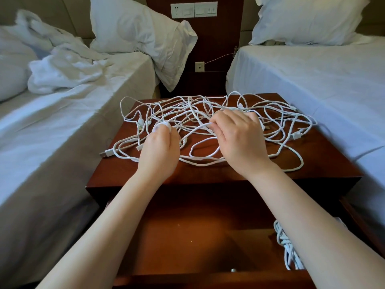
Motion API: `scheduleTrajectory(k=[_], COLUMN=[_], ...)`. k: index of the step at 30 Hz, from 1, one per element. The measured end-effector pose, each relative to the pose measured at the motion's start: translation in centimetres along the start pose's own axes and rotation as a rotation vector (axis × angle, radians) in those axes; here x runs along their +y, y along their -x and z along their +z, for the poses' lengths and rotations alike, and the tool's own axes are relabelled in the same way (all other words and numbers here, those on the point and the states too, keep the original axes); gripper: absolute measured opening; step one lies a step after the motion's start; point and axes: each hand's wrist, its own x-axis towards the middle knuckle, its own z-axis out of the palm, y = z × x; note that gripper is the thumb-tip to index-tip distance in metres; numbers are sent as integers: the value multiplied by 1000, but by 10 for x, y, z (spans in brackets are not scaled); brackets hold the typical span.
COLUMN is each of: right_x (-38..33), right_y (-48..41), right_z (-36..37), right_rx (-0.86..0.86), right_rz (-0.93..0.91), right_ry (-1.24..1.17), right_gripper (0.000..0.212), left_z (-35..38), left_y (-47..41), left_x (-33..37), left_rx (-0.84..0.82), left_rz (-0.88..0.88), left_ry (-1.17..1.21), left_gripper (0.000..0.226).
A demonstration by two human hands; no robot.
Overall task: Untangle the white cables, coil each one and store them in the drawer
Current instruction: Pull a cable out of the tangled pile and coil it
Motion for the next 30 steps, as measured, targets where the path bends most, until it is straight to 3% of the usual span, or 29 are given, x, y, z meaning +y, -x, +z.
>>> scheduleTrajectory(k=[3,8,12,17,21,26,29,30], right_x=[2,6,10,14,4,-16,-23,-25], right_y=[-1,-2,-1,1,2,5,2,0], right_z=[-2,-3,-2,3,3,13,11,7], right_rx=[74,89,28,-103,-211,-270,-446,-549], right_rz=[17,41,59,51,34,-53,-73,-77], right_ry=[-14,-25,-28,-89,-172,-187,-171,-156], right_gripper=[21,18,23,29,34,26,9,12], left_z=[-2,-7,-13,-15,-15,-17,-17,-16], left_y=[2,8,10,11,10,5,4,4], left_x=[4,19,21,20,23,20,19,20], left_rx=[-128,-506,-752,-899,-905,-706,-577,-542], left_rz=[-82,-193,-182,-112,-115,-153,-153,-147], left_ry=[233,496,648,936,1145,1374,1442,1448], left_gripper=[44,49,45,45,42,43,39,34])
